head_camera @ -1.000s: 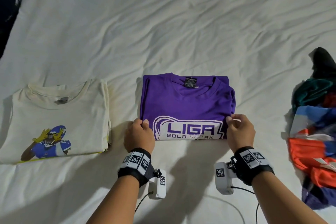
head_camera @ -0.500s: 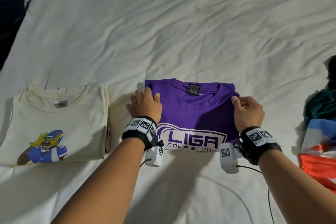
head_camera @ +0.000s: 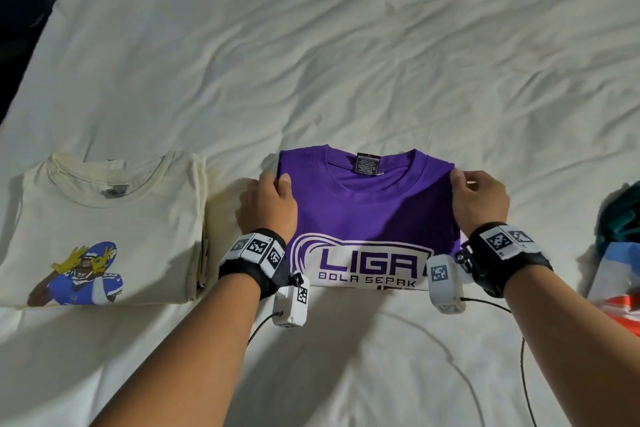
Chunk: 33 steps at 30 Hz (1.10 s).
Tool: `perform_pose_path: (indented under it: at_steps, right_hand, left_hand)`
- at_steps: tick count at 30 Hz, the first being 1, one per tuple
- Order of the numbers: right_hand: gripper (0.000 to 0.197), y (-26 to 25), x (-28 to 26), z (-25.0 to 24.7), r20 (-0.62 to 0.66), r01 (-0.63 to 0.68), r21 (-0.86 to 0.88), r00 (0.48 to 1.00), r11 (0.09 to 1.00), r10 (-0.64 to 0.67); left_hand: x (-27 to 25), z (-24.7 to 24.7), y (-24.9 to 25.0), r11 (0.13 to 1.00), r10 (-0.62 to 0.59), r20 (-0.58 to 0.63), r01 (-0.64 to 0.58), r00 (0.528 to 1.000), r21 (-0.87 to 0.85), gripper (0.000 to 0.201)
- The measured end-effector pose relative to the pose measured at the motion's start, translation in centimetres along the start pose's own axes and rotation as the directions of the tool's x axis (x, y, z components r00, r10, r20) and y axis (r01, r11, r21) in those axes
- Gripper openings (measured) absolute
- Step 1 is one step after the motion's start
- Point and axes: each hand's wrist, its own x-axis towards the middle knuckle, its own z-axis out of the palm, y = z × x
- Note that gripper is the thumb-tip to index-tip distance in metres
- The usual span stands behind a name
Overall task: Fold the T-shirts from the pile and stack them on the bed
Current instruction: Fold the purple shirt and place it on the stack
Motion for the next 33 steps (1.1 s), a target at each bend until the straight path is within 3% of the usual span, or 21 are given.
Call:
perform_pose_path:
  at_steps: [5, 9, 14, 17, 19, 21, 22, 23, 25, 27, 29, 31, 33]
  right_hand:
    - [0.038, 3.6, -6.3, -0.6, -0.082, -0.007, -0.016, 0.997, 1.000, 0.005]
    - [0.033, 6.4, -10.4, -0.4, -0.035, -0.019, -0.085, 0.999, 0.996, 0.016]
    - [0.017, 7.0, -10.7, 0.1, -0.063, -0.021, 0.011, 0.998, 1.000, 0.021]
    - [0.019, 7.0, -10.0, -0.1, -0.074, -0.081, 0.005, 0.994, 0.997, 0.081]
    - [0.026, 7.2, -9.7, 0.0, -0.143, -0.090, -0.052, 0.986, 0.995, 0.081]
    - [0.039, 6.7, -10.2, 0.6, -0.224, 0.010, -0.158, 0.974, 0.987, -0.046]
    - [0.047, 6.1, -10.9, 1.2, -0.212, 0.118, -0.227, 0.963, 0.967, -0.168]
    - [0.054, 5.5, -11.6, 2.0, -0.141, 0.249, -0.310, 0.942, 0.918, -0.303]
    - [0.067, 5.1, -12.6, 4.3, 0.120, 0.479, -0.471, 0.867, 0.740, -0.484]
    - [0.075, 5.7, -12.1, 6.2, 0.328, 0.601, -0.549, 0.794, 0.581, -0.511]
    - [0.080, 6.5, -10.4, 6.9, 0.401, 0.643, -0.571, 0.761, 0.511, -0.510]
    - [0.082, 7.2, -8.6, 6.4, 0.408, 0.653, -0.583, 0.750, 0.483, -0.521]
    - [0.083, 7.8, -7.0, 5.2, 0.384, 0.623, -0.608, 0.773, 0.492, -0.505]
  left_hand:
    - [-5.8, -1.2, -2.2, 0.999, -0.023, -0.043, 0.025, 0.999, 0.040, 0.033]
    - [-9.8, -0.8, -4.4, 0.995, -0.069, -0.032, 0.071, 0.997, 0.063, 0.031]
    - [-9.3, 0.2, -5.4, 0.998, -0.024, -0.093, 0.019, 0.995, -0.062, 0.031]
    - [-8.3, 0.5, -5.5, 0.986, -0.125, -0.061, 0.117, 0.990, -0.120, 0.032]
    - [-8.3, 0.4, -5.1, 0.985, -0.168, -0.051, 0.166, 0.985, -0.040, 0.022]
    - [-8.8, 0.2, -3.9, 0.991, -0.053, -0.141, 0.070, 0.989, 0.115, 0.017]
    - [-9.2, 0.3, -3.1, 0.975, 0.092, -0.171, -0.054, 0.981, 0.214, 0.030]
    - [-9.7, 0.8, -2.2, 0.927, 0.258, -0.125, -0.209, 0.958, 0.311, 0.046]
    - [-10.1, 2.4, -1.0, 0.771, 0.479, 0.112, -0.478, 0.871, 0.422, 0.069]
    - [-9.6, 4.1, -1.1, 0.655, 0.546, 0.288, -0.615, 0.787, 0.438, 0.076]
    - [-8.4, 4.9, -2.1, 0.611, 0.559, 0.339, -0.653, 0.757, 0.448, 0.078]
    - [-7.3, 4.8, -3.0, 0.607, 0.562, 0.338, -0.654, 0.755, 0.452, 0.081]
    - [-6.6, 4.3, -3.6, 0.643, 0.530, 0.302, -0.608, 0.792, 0.466, 0.083]
